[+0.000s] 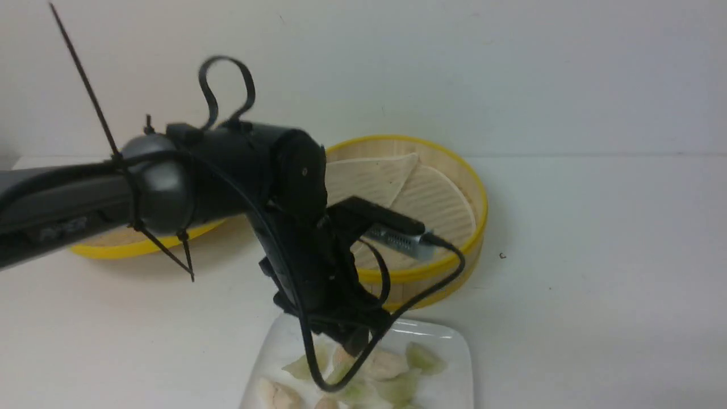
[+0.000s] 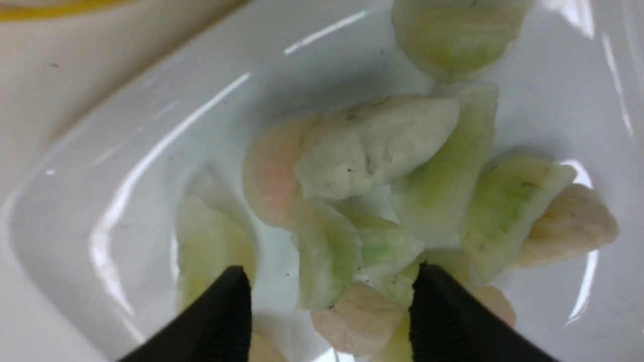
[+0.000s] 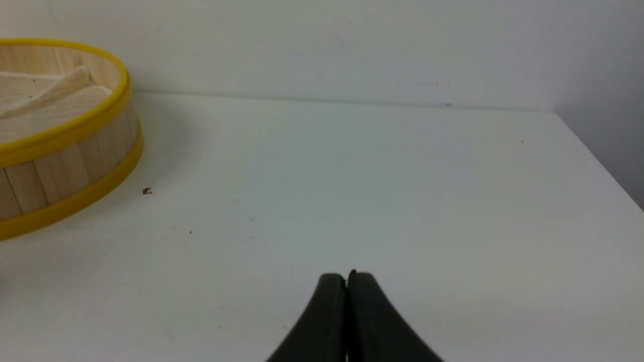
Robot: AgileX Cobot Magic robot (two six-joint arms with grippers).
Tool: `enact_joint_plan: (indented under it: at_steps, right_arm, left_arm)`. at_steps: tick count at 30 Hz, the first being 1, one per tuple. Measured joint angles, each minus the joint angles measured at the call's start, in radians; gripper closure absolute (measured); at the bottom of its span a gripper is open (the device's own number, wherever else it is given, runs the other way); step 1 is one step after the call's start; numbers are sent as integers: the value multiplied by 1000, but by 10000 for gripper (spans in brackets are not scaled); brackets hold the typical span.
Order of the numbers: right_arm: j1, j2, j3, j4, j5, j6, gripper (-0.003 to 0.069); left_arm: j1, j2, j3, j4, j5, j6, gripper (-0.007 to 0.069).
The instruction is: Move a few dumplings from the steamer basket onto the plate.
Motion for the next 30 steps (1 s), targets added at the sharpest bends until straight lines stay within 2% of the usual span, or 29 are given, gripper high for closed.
enact_joint_plan:
  at_steps: [4,5,7,9,17,25,30]
  right_arm:
    - [0,0,0,0,0,0,673]
    - [0,0,0,0,0,0,673]
    - [0,0,0,0,0,0,673]
    - [0,0,0,0,0,0,673]
    - [0,0,0,0,0,0,673]
    - [0,0,0,0,0,0,673]
    - [0,0,0,0,0,0,673]
  left_arm:
    - [0,-104,-72,95,71,-73,401]
    - [0,-151,-80,127,80,-87,475]
    - [0,-237,-80,162,100,-109,571]
    - [0,-320,-78,185,106,-125,608]
    - [0,-699,90,205,20,-184,631]
    - [0,-1117,483,209,-220,-241,631]
    - [0,-1350,665,261,-330,-303,631]
